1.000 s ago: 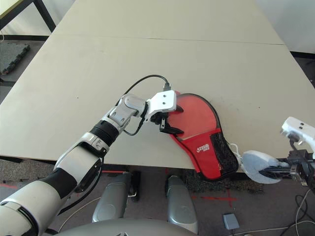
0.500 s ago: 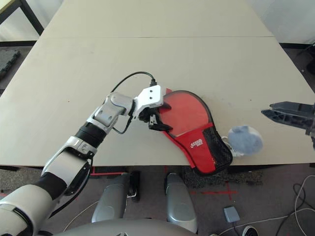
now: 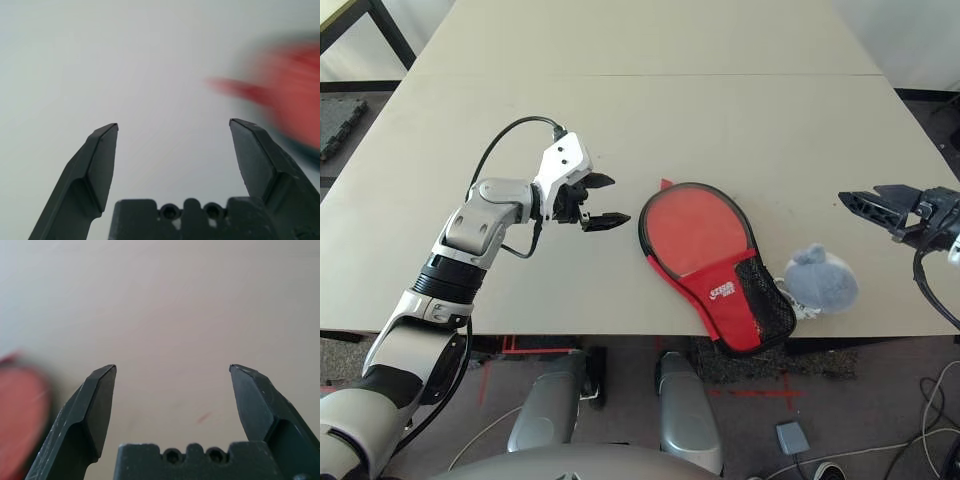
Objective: Store the ping-pong paddle in its case and zip it.
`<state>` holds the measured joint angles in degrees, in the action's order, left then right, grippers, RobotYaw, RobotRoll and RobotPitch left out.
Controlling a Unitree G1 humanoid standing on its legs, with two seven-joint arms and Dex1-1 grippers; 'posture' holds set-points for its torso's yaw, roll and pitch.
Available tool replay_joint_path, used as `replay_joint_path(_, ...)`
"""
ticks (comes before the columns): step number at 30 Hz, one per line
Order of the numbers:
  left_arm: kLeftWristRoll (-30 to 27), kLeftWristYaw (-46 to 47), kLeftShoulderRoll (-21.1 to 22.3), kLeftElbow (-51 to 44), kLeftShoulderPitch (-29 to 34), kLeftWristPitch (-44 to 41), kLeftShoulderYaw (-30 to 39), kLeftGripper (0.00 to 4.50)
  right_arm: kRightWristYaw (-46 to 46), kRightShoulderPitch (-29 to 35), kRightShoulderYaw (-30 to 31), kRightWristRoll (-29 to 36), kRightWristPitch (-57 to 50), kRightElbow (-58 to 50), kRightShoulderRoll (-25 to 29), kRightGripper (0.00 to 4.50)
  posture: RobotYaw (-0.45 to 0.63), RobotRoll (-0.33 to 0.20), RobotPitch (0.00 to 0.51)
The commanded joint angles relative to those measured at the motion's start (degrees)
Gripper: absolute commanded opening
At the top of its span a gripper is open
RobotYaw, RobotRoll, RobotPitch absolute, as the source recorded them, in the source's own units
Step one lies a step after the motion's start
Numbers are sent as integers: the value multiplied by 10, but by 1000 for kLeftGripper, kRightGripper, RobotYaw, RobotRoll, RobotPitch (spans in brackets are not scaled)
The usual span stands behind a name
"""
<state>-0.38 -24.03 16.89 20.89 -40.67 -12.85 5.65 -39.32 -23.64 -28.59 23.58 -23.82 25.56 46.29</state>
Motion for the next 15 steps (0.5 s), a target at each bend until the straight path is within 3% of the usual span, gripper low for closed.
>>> replay_joint_path(1, 17, 168, 12, 54, 39, 81, 83, 4500, 88, -15, 14, -53, 95, 69, -37, 4486, 29, 0, 160)
replay_joint_path(4, 15, 190, 13, 72, 39, 105, 82, 4500, 95, -23, 18, -60, 119, 91, -41, 4486, 29, 0, 160)
replay_joint_path(8, 0, 250, 11, 113, 65, 158, 116, 4500, 211, -73, 20, -101, 243, 177, -90, 4486, 24, 0, 139)
replay_joint_path(15, -7, 255, 8, 159, 53, 187, 105, 4500, 249, -110, 25, -110, 306, 255, -97, 4486, 15, 0, 137)
